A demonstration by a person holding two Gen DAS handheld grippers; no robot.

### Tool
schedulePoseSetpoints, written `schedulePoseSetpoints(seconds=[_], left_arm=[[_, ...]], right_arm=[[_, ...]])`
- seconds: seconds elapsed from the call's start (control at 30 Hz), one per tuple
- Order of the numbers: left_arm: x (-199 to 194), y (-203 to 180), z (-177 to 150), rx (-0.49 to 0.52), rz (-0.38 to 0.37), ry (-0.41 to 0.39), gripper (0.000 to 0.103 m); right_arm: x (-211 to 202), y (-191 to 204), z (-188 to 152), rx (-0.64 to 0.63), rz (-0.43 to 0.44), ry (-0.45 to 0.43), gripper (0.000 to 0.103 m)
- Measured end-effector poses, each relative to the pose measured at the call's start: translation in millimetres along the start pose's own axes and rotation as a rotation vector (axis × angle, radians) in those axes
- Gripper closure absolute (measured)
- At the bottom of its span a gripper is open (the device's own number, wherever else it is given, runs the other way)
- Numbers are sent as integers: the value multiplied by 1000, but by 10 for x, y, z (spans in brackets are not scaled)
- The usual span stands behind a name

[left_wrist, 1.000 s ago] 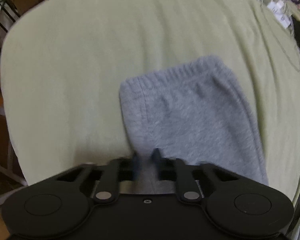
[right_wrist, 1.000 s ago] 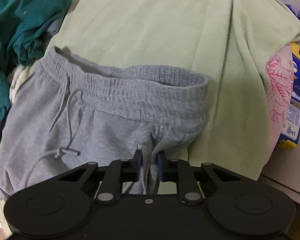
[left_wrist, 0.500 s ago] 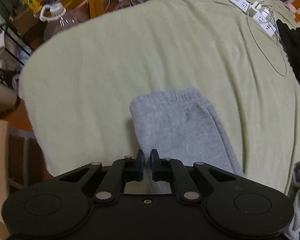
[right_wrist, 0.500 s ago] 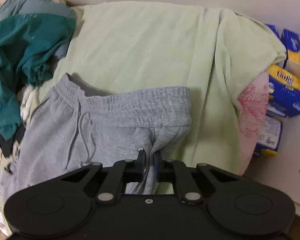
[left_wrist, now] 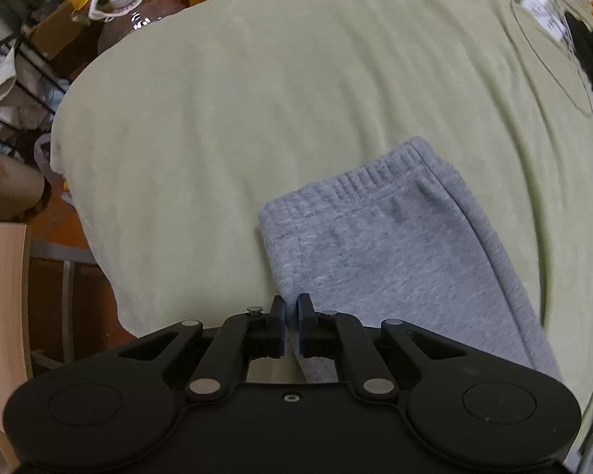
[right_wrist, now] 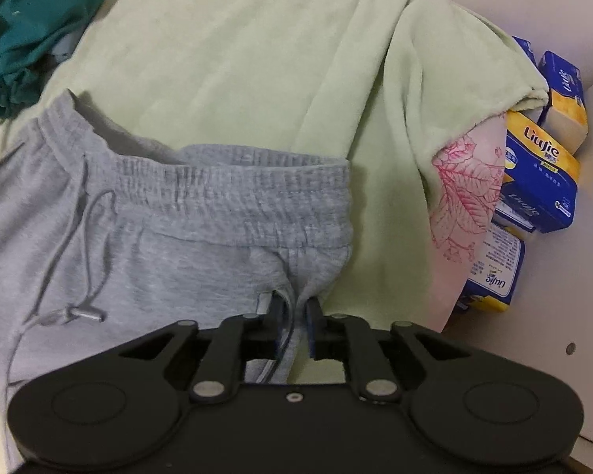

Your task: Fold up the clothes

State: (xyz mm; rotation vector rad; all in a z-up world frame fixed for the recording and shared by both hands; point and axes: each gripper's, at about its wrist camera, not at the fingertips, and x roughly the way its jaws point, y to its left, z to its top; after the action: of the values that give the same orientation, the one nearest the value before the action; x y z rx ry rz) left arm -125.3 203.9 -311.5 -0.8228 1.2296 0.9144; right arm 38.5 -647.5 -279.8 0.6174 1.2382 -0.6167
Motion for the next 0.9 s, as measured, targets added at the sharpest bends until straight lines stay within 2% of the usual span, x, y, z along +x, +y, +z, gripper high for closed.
schedulePoseSetpoints(seconds=[0.1,0.13,0.17,0.27,0.33,0.37,0.4,0.43,0.53,0.63,0.77,0.9], left_arm=[[18,39,74,-8,-19,-11,95],[25,66,89,-23,-28,-13,92],[28,84,97,-39,-35,-14,89],[66,116,102,-91,-43,-10,88],[51,130,118,-132,-59,-23,78],[43,156,124,-155,-74,-34,74],[35,183,131,-178,-89,-44,64],[30,207,138,-197,-101,-53,61],[2,256,155,-233,-110,-85,61],[11,273,150,-242,-97,-80,61],[1,293,100,-235,-74,-77,61],[51,333,36,-285,-82,-59,61]], right_arm=[[-53,-19,23,10,35,-11,86],[-76,-35,35,2,49,-11,79],[-104,-67,63,-9,58,-9,66],[-160,-230,151,29,138,-11,57],[-151,-293,168,31,163,-17,49],[-136,-310,172,30,169,-19,47],[-121,-324,175,30,175,-20,47],[-108,-335,174,37,185,-20,47],[-105,-340,159,47,223,-34,47],[-150,-337,143,24,244,-42,47],[-237,-400,207,32,275,-63,35],[-230,-396,318,40,272,-77,31]])
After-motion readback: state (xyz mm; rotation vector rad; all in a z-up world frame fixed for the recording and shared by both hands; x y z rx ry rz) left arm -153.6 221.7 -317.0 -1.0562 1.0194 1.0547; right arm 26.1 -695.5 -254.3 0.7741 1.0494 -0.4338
